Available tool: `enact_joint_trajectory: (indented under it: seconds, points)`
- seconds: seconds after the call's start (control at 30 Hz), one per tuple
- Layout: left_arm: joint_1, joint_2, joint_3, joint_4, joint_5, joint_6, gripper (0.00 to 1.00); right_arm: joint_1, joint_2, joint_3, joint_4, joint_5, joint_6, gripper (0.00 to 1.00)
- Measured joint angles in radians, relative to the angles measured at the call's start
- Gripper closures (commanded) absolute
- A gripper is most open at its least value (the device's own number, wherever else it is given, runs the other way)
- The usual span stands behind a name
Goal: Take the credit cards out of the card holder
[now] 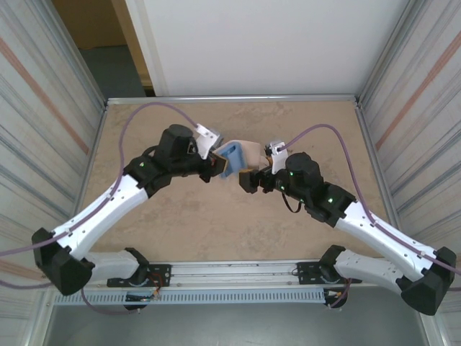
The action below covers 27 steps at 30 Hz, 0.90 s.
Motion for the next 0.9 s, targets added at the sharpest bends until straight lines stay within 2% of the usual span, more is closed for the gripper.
enact_joint_trajectory:
  seconds: [0.1, 0.17, 0.33, 0.47, 0.53, 0.63, 0.83, 0.9]
  points:
    - [-0.073, 0.088, 0.108, -0.122, -0.131, 0.049, 1.00, 0.000, 0.017, 0.003, -0.008, 0.037, 0.001, 0.01]
    - [-0.097, 0.122, 0.127, -0.174, -0.179, 0.067, 1.00, 0.000, 0.019, 0.003, -0.019, 0.075, 0.001, 0.01]
    - [-0.101, 0.154, 0.127, -0.265, -0.235, 0.077, 1.00, 0.000, 0.018, 0.003, -0.042, 0.180, 0.009, 0.01]
    - [-0.100, 0.155, 0.127, -0.280, -0.242, 0.079, 1.00, 0.000, 0.010, 0.003, -0.049, 0.211, 0.014, 0.03]
    - [-0.087, 0.154, 0.124, -0.271, -0.213, 0.079, 1.00, 0.000, 0.006, 0.003, -0.051, 0.210, 0.027, 0.09]
    - [-0.040, 0.138, 0.090, -0.230, -0.131, 0.071, 1.00, 0.000, 0.005, 0.003, -0.056, 0.179, 0.050, 0.24]
    - [0.106, 0.085, -0.034, -0.127, 0.052, 0.015, 1.00, -0.003, 0.036, 0.042, -0.055, 0.017, 0.106, 0.53]
    - [0.137, 0.076, -0.066, -0.098, 0.098, -0.007, 1.00, -0.003, 0.071, 0.070, -0.048, -0.041, 0.124, 0.57]
